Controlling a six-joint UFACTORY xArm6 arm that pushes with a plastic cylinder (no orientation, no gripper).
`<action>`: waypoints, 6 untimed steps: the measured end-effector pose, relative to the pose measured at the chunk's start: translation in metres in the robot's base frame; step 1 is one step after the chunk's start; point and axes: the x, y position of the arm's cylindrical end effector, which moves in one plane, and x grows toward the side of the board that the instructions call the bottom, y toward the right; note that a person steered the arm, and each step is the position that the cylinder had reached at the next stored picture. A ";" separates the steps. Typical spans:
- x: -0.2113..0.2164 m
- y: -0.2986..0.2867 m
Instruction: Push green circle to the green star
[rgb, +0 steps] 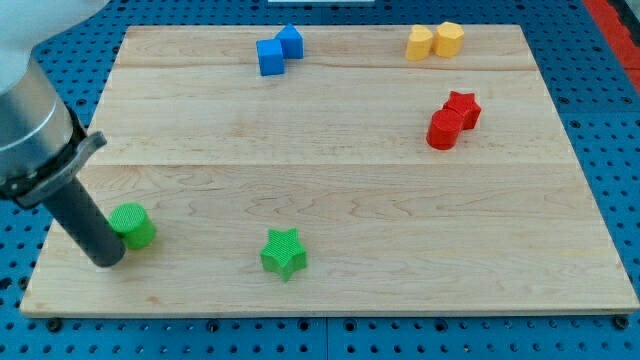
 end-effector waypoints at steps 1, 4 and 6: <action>-0.006 -0.078; -0.005 0.106; -0.053 0.105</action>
